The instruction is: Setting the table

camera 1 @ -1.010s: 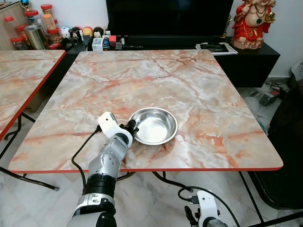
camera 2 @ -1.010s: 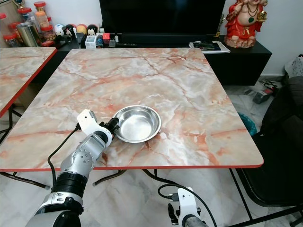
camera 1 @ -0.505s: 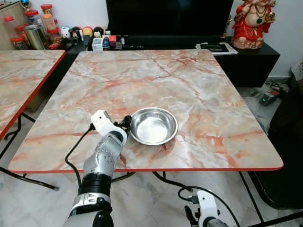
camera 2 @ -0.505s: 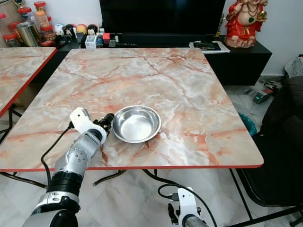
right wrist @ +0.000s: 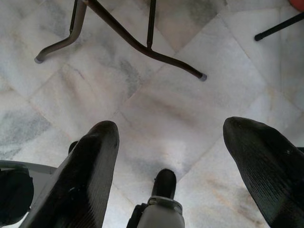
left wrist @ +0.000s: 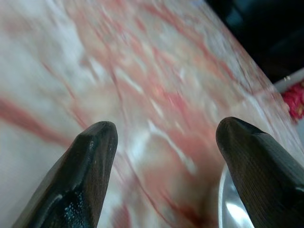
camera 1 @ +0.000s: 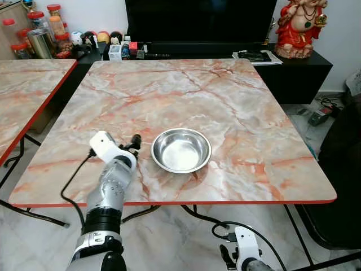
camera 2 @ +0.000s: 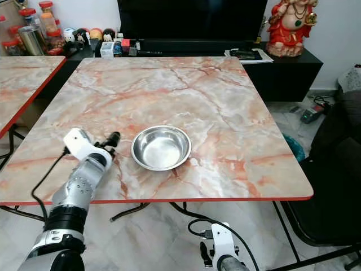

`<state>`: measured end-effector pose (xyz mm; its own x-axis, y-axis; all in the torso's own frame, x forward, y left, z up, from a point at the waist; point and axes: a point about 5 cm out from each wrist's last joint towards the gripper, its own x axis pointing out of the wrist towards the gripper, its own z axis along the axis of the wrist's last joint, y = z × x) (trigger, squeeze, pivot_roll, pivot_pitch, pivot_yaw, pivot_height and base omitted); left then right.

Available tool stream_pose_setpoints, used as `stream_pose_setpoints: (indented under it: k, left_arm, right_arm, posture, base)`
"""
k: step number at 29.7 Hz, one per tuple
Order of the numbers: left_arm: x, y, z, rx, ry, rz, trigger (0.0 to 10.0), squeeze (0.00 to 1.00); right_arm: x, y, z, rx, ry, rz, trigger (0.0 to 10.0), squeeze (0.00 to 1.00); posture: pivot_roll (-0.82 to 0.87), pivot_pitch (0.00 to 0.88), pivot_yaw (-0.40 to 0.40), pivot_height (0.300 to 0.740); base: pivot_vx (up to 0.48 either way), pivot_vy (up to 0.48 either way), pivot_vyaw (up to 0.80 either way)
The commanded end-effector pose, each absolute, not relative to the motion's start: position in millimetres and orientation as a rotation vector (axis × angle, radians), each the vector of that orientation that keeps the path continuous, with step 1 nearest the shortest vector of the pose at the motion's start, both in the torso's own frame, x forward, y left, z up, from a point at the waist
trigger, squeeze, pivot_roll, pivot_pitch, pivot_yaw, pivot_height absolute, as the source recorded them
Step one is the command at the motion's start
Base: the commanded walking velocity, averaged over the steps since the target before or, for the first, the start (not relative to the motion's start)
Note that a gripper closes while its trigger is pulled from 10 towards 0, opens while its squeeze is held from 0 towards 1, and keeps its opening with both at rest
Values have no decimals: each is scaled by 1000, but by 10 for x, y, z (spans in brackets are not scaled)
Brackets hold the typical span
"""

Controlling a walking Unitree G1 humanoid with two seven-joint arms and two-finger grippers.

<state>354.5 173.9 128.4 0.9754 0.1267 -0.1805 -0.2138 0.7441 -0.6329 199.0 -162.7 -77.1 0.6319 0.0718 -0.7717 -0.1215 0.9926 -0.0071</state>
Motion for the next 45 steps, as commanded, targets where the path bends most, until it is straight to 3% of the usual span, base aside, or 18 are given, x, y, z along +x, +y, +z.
stream_pose_setpoints:
  k: [1,6,11,16,19,27,32,45]
  left_arm:
    - [3545,1804,1400,-654,52,187,10000,0]
    - [3507,1944,1525,-509,-73,228,10000,0]
    - [3418,2206,1580,-195,-147,335,10000,0]
    - [3346,2435,1635,-70,-198,414,10000,0]
    - [3245,2606,1683,200,-241,461,10000,0]
    - [3027,2995,1428,406,-107,619,10000,0]
    - [2716,3354,1172,468,5,832,10000,0]
    - [2164,3610,683,613,210,1133,10000,0]
  right_arm:
    - [2004,-1634,-763,-68,880,114,10000,0]
    - [2009,-1635,-761,-68,878,113,10000,0]
    - [2006,-1640,-762,-62,878,106,10000,0]
    - [2006,-1649,-761,-58,876,98,10000,0]
    - [1995,-1652,-767,-55,880,95,10000,0]
    - [1981,-1636,-775,-50,883,93,10000,0]
    - [1975,-1632,-779,-49,885,94,10000,0]
    - [1972,-1625,-781,-46,885,93,10000,0]
  posture:
    - [-1,0,-11,740]
    - [-2,0,-11,740]
    - [-2,0,-9,740]
    - [5,0,-9,740]
    - [5,0,-8,740]
    - [16,0,-7,740]
    - [30,0,-11,740]
    - [27,0,-10,740]
  base:
    - [0,0,0]
    - [0,0,0]
    - [0,0,0]
    - [0,0,0]
    - [0,0,0]
    - [0,0,0]
    - [0,0,0]
    - [0,0,0]
